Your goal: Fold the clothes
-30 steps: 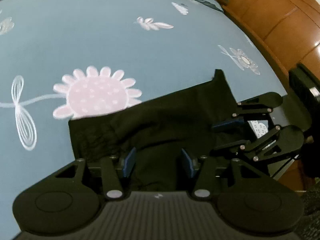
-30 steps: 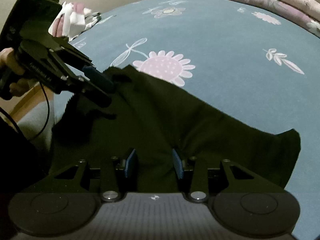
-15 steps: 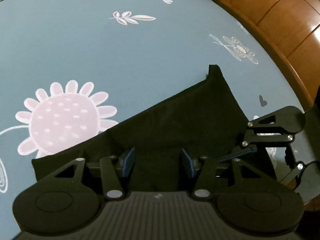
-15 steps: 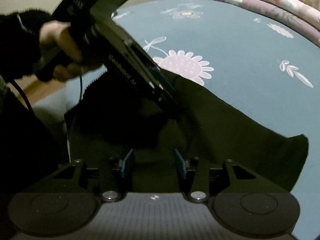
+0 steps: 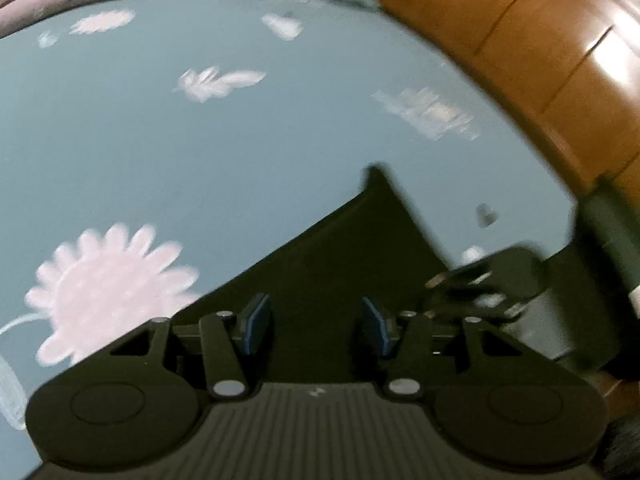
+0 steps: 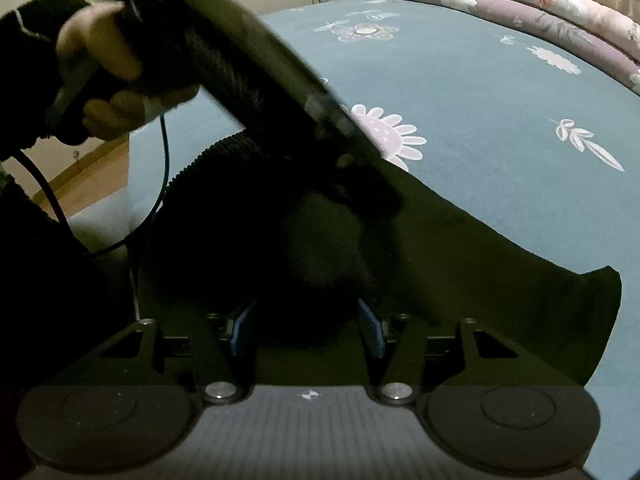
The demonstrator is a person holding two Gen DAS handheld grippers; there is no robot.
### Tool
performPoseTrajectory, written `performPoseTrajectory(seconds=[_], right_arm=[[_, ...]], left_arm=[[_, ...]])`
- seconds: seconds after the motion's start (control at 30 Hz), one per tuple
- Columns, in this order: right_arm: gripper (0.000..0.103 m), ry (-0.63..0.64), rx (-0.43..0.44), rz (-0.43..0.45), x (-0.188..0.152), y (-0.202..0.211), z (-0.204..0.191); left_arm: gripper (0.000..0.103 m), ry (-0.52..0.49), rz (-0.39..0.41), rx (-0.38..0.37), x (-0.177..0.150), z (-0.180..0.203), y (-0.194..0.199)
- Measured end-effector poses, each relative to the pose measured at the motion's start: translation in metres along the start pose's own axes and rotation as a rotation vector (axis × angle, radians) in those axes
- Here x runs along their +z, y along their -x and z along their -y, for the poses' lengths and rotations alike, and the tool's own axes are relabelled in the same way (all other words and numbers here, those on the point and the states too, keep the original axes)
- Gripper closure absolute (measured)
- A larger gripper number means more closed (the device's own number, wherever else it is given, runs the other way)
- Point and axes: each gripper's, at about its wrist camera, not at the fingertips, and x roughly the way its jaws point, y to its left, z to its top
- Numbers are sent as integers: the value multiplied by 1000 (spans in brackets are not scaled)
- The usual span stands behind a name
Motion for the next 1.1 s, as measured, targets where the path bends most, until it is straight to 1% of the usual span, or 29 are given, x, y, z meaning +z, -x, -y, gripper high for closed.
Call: performPoseTrajectory(seconds=[0.07,0.17,0.3,0.43,0.57,0.63,0.8,0.97,1.07,1.1], right_arm=[[43,2,-6,-1,0,2,-2],[42,-2,-11,4,-1,5,-5],[40,-8,-19,13,-3,5,-11],[40,-18,-33,22,-1,1,-16],[39,-18,-57,45,2,8,-24],[39,-20,-64,63,4,13,-27],[36,-35,-110,48,-4,15,-43],[36,-50,-155,34,-13,18,-59],[35,-59,-183,25,-18,19,-69],[33,-68,-212,25,-23,14,-73]], left_arm=[[51,-15,20,-36,6,8,-1],[52,-18,-10,-16,9,9,-23],[53,17,-64,4,7,5,-50],[53,35,-54,1,3,1,-49],[53,17,-9,17,3,3,-35],[53,12,23,21,1,1,-20],[52,-16,66,34,-12,-4,18],[52,-89,53,29,-41,-7,40],[51,-125,37,4,-62,-8,45],[51,-127,30,-6,-69,-10,44]])
